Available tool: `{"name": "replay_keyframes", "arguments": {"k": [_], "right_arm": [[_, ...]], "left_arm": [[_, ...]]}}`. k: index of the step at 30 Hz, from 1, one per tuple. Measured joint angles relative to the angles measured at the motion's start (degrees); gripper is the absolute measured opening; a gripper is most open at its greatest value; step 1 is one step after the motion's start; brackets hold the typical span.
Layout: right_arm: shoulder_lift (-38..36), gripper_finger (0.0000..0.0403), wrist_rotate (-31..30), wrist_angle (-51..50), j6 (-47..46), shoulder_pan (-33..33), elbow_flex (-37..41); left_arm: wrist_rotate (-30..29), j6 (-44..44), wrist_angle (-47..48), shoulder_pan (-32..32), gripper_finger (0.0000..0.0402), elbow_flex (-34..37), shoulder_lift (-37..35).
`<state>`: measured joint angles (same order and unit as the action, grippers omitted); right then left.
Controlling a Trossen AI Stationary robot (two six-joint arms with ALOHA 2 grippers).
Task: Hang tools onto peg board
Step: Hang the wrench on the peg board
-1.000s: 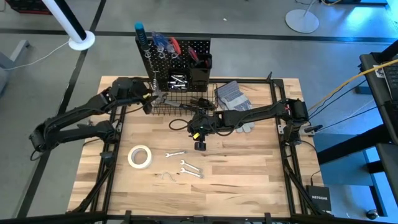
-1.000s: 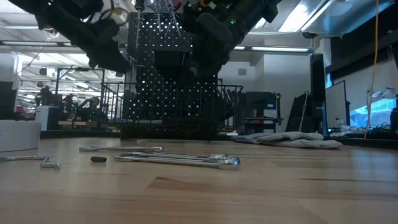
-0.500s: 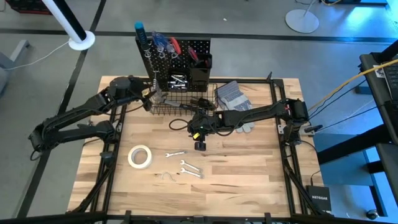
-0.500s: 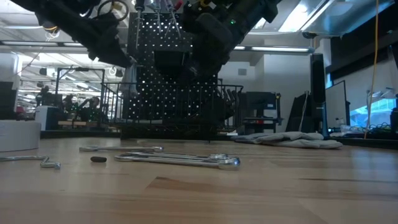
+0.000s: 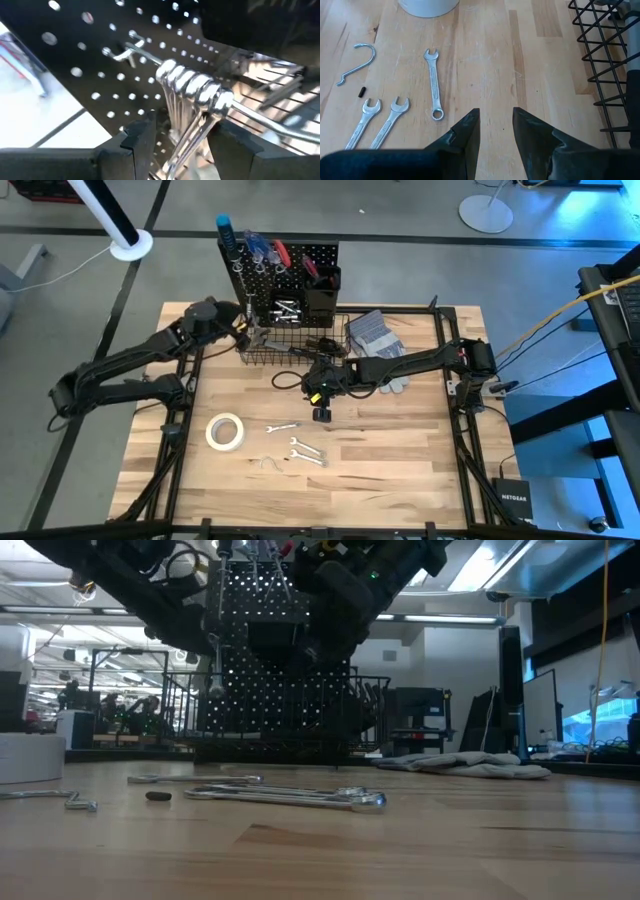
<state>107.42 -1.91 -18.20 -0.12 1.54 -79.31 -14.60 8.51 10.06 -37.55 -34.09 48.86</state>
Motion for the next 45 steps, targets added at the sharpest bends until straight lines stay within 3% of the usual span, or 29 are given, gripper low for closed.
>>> {"name": "replay_keyframes", "arguments": {"k": [10,21,37,43,45], "right_arm": [[0.0,0.0121,0.0,0.0,0.0,0.0,0.0],[0.0,0.0121,0.0,0.0,0.0,0.0,0.0],[0.0,0.0121,0.0,-0.9,0.0,0.0,0.0],[-0.4,0.0121,0.1,-1.7,0.0,1.0,0.0],[-1.4,0.0121,0.1,-3.3,-0.7,2.2,0.0]], "left_arm": [[-4.6,3.9,-7.8,0.0,0.0164,0.0,2.6],[-4.7,1.2,-3.2,0.9,0.0164,0.0,1.8],[-4.3,-4.9,8.1,9.8,0.0164,0.0,-13.5],[6.5,-7.2,9.6,15.5,0.0164,0.0,-18.0],[7.6,-8.4,10.8,18.8,0.0164,0.0,-18.3]]}}
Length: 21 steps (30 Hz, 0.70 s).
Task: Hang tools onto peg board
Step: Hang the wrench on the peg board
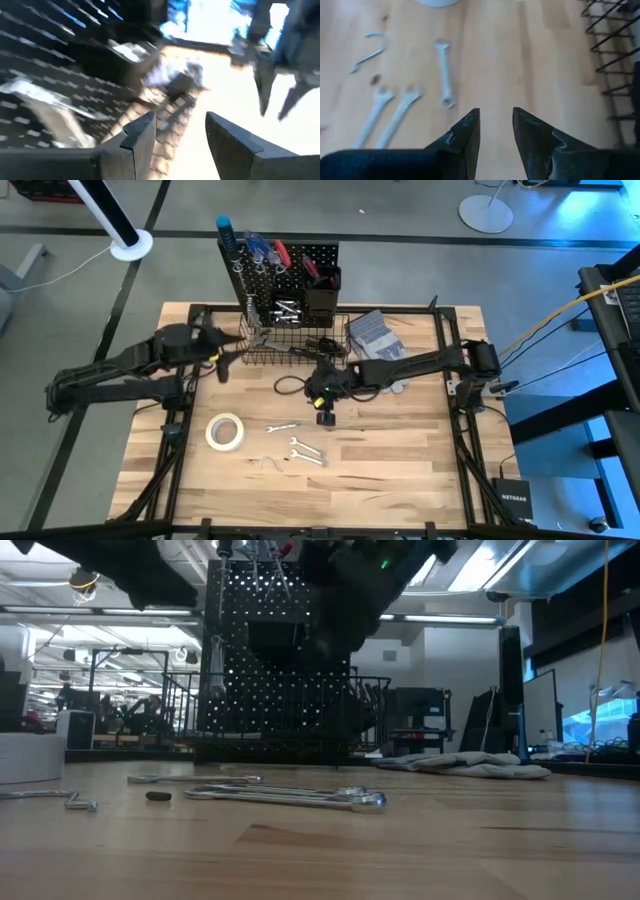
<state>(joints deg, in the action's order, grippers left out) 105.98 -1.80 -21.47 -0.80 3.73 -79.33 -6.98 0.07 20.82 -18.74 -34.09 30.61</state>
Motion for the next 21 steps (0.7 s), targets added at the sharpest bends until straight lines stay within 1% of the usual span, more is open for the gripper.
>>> {"name": "replay_keyframes", "arguments": {"k": [3,6,12,14,17,19,21], "right_arm": [[-1.7,0.0121,-0.1,-2.6,-1.1,3.1,-0.1],[-2.2,0.0121,-1.6,-3.9,-1.8,6.8,0.0],[-2.1,0.0121,-2.9,-4.4,-2.0,12.8,0.0],[-2.1,0.0121,-5.0,-4.0,-2.5,14.2,0.2],[-2.1,0.0121,-8.5,-0.4,-3.3,15.6,2.2],[-2.0,0.0121,-9.2,2.2,-3.5,16.2,3.9],[-2.0,0.0121,-9.2,6.9,-3.5,16.3,6.5]], "left_arm": [[0.0,-1.3,4.1,5.2,0.0164,0.0,0.5],[0.0,-3.9,7.2,10.7,0.0164,0.0,1.5],[-0.1,-10.8,8.5,22.8,0.0164,0.0,4.5],[-1.3,-13.5,8.0,26.7,0.0164,0.0,6.1],[-4.8,-17.4,7.3,32.3,0.0164,0.0,10.2],[-7.3,-19.4,5.4,35.8,0.0164,0.0,14.0],[-9.7,-21.1,3.4,38.9,0.0164,0.0,18.1]]}}
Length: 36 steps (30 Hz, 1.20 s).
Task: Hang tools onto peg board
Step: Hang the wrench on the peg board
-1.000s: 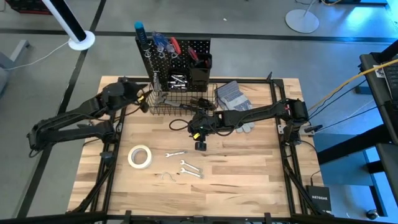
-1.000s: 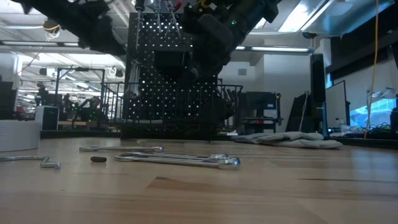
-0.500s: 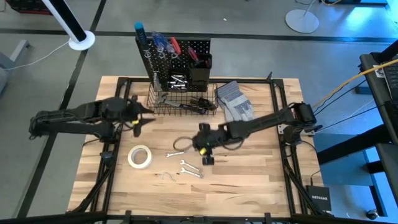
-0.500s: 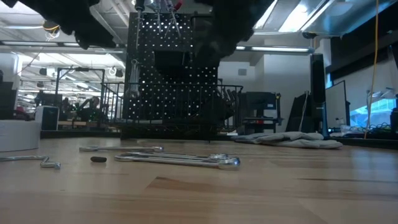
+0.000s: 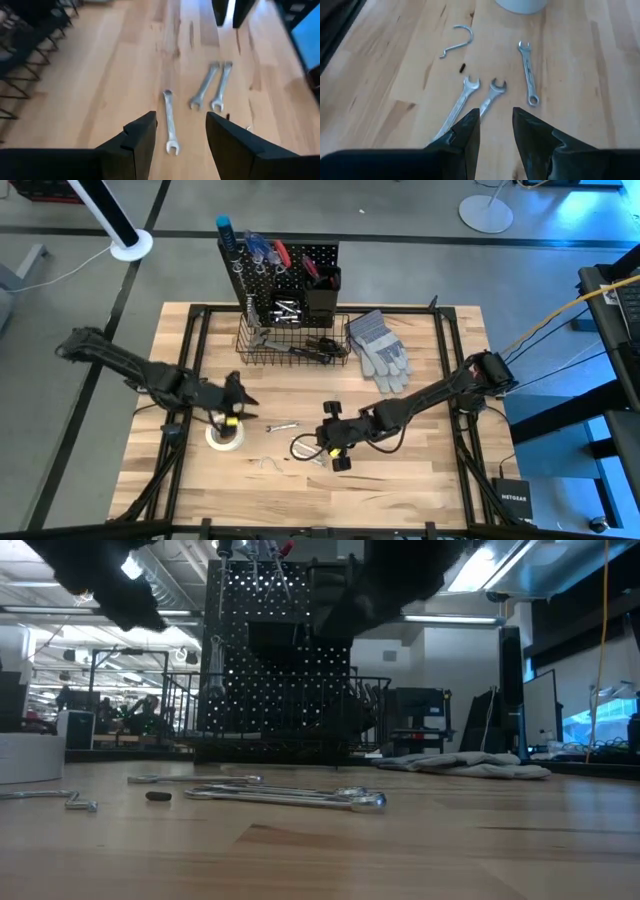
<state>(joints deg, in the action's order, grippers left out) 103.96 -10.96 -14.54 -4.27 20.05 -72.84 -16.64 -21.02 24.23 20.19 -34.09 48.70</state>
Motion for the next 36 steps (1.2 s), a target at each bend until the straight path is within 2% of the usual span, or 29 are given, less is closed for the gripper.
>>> {"name": "replay_keyframes", "arguments": {"k": [5,9,13,18,23,27,32,36], "right_arm": [[0.2,0.0121,-1.2,11.6,-0.2,-1.1,7.4],[0.8,0.0121,-2.0,19.0,0.0,-2.9,10.6],[2.6,0.0121,-1.9,28.8,0.2,-5.5,10.7],[8.1,0.0121,0.4,33.0,0.7,-8.8,10.7],[11.5,0.0100,1.8,33.7,-0.2,-11.0,9.8],[13.9,0.0064,6.2,37.7,-1.4,-11.6,9.7],[15.4,0.0012,6.7,37.1,-1.4,-11.8,9.8],[15.2,0.0011,7.0,37.8,-1.4,-11.8,9.7]], "left_arm": [[-7.2,-4.2,-2.9,4.9,0.0164,0.0,10.6],[-10.0,-8.7,-3.1,5.7,0.0164,0.0,18.0],[-10.7,-11.7,-4.5,5.7,0.0164,0.0,23.9],[-10.7,-11.3,-9.0,5.7,0.0164,0.0,29.6],[-10.7,-9.9,-10.2,5.7,0.0164,0.0,32.3],[-10.7,-9.0,-10.3,5.7,0.0164,0.0,32.7],[-10.7,-9.1,-10.4,5.7,0.0164,0.0,32.7],[-10.7,-9.2,-10.5,5.7,0.0164,0.0,32.7]]}}
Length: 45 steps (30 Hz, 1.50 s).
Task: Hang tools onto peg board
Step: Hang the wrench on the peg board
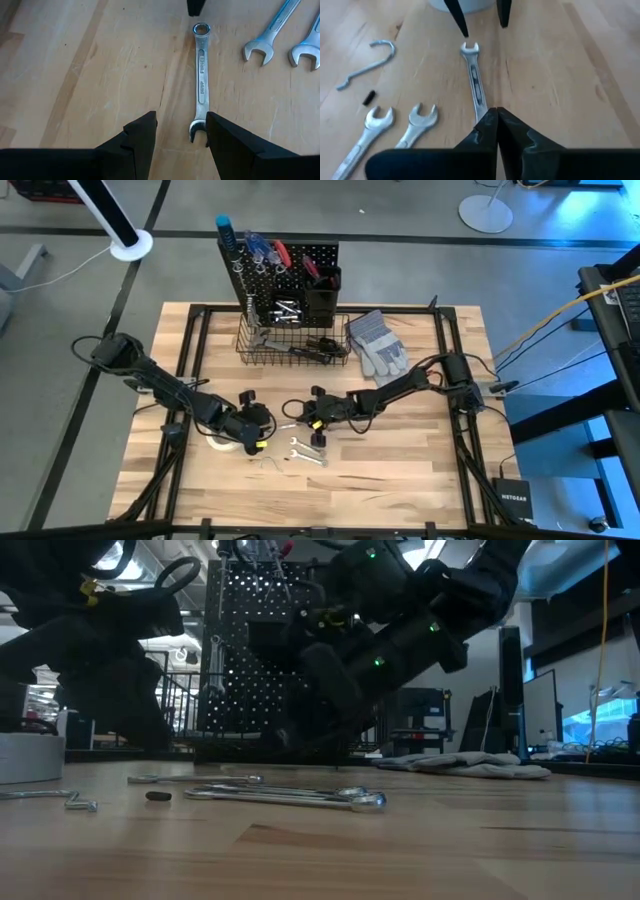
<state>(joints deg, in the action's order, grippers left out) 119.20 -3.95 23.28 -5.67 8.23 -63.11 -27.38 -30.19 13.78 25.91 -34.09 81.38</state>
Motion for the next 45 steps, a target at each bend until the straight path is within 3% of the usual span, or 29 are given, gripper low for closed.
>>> {"name": "replay_keyframes", "arguments": {"k": [16,33,42,45], "right_arm": [[2.8,0.0012,1.1,0.6,-0.1,0.0,-0.3],[2.6,0.0004,-0.6,-5.7,1.5,-0.1,-0.5],[5.0,0.0008,0.5,-4.8,1.5,-0.1,-0.5],[5.1,0.0008,0.8,-4.6,1.6,-0.2,-0.5]], "left_arm": [[0.0,0.2,-0.3,0.0,0.0164,0.0,0.0],[0.2,2.0,-7.8,-0.6,0.0164,0.0,0.0],[0.3,2.7,-10.8,-4.4,0.0164,0.0,6.9],[3.0,3.2,-12.3,-6.1,0.0164,-0.2,9.5]]}}
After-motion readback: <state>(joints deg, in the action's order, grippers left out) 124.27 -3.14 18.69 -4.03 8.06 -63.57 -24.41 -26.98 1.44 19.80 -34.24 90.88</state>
